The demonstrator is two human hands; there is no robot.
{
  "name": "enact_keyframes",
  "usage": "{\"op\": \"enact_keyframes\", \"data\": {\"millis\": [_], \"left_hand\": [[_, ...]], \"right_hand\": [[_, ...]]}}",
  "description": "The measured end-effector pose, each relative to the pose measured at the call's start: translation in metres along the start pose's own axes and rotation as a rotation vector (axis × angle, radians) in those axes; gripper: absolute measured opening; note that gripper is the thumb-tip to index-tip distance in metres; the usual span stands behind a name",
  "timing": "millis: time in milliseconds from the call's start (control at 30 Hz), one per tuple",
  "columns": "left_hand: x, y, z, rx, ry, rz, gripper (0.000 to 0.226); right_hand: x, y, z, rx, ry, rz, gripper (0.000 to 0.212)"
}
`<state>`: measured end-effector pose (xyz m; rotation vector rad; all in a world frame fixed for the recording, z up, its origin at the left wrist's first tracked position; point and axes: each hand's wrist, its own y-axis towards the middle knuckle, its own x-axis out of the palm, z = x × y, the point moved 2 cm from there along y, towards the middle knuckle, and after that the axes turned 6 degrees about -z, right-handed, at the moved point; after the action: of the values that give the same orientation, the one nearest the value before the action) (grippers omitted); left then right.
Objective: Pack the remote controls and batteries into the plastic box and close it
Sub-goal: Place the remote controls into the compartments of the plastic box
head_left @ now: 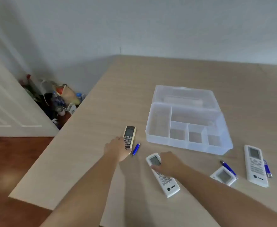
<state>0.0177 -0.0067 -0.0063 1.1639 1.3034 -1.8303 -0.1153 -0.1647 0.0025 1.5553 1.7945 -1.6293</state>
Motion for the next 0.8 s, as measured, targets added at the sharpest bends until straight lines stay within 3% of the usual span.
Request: {"op": "enact_keyframes", "data": {"millis": [200,333,533,667,800], "left_hand": [[0.018,0.024,0.002,-0.058,-0.098,0.003,0.053],[0.014,0.035,0.01,-0.137,-0.213,0.032,0.053],[0.023,0.038,0.014,-0.204,-0.338,0.009,0.066],[0.023,0.036,0.01,-0.219,-0.417,0.015,0.064],[-0.003,0.029,0.015,-0.213,-0.488,0.102,0.054]], "right_hand": [[0.031,0.012,0.0,0.074,-0.138,0.014,0.057],[0.036,0.018,0.002,0.102,0.028,0.055,0.064],[0.024,0.023,0.012,0.036,0.23,-0.04,0.052],[0.004,0.017,0.025,-0.068,0.484,-0.184,0.04],[-0.043,0.002,0.029,-0.161,0.592,-0.261,0.024]]}}
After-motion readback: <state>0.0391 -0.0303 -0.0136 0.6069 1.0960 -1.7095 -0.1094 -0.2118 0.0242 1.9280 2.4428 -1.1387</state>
